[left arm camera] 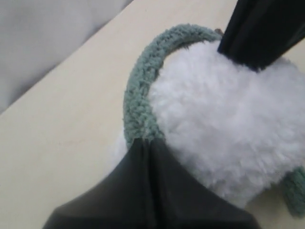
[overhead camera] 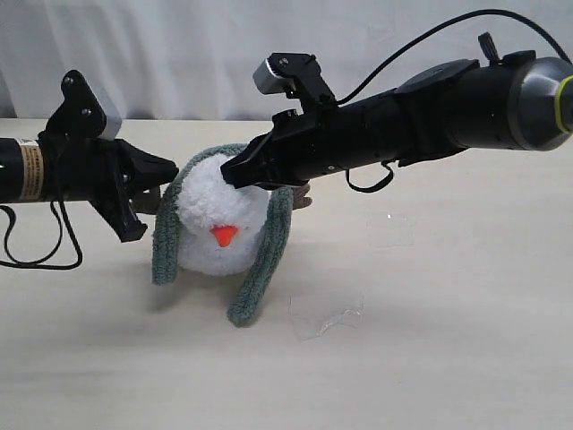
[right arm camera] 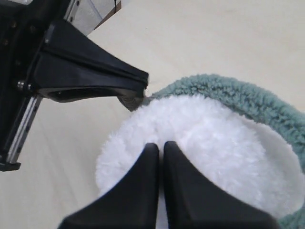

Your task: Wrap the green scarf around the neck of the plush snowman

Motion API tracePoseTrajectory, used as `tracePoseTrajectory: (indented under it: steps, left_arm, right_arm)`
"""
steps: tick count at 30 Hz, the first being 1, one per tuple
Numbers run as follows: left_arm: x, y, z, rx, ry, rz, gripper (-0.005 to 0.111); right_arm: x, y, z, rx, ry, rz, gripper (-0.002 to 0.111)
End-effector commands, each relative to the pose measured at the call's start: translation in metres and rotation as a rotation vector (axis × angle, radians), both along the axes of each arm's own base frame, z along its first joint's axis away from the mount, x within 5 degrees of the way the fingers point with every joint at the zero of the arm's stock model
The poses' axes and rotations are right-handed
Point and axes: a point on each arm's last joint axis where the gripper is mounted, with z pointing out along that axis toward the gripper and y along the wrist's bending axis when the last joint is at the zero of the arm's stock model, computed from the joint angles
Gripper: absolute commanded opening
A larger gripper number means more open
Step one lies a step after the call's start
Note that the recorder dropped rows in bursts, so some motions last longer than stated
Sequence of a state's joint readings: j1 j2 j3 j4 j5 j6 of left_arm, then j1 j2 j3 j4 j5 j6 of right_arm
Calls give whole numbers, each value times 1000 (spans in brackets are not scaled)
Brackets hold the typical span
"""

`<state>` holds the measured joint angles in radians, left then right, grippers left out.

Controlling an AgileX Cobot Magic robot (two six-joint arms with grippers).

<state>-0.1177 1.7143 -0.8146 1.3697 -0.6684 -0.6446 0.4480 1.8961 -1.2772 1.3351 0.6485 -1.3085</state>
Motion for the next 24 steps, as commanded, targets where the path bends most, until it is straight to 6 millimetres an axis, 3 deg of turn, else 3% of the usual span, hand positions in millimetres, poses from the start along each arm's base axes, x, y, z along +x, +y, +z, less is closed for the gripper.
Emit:
tracePoseTrajectory:
  steps: [1,5,8,13,15,18,21,24]
  left_arm:
    - [-9,4,0,50,130,14,0]
    - [-8,3,2,-25,182,80,0]
    - [-7,0,6,-77,154,63,9]
    - [-9,-2,12,-97,130,35,47]
    - [-9,2,11,-72,158,90,54]
    - [-10,11,15,-16,195,191,55]
    - [-19,10,22,-22,245,161,55]
    - [-28,5,14,-58,312,105,55]
  right_arm:
    - [3,-2,-6,-28,-3,-10,4]
    - [2,-2,-7,-42,-4,1,4]
    - [2,-2,-7,-44,-3,1,4]
    - [1,-3,-8,-54,11,0,4]
    - [1,-3,-9,-64,14,3,4]
    - [1,-3,-9,-65,18,0,4]
    - [1,-3,-9,-66,17,-1,4]
    - [2,-4,-9,-67,15,-5,4]
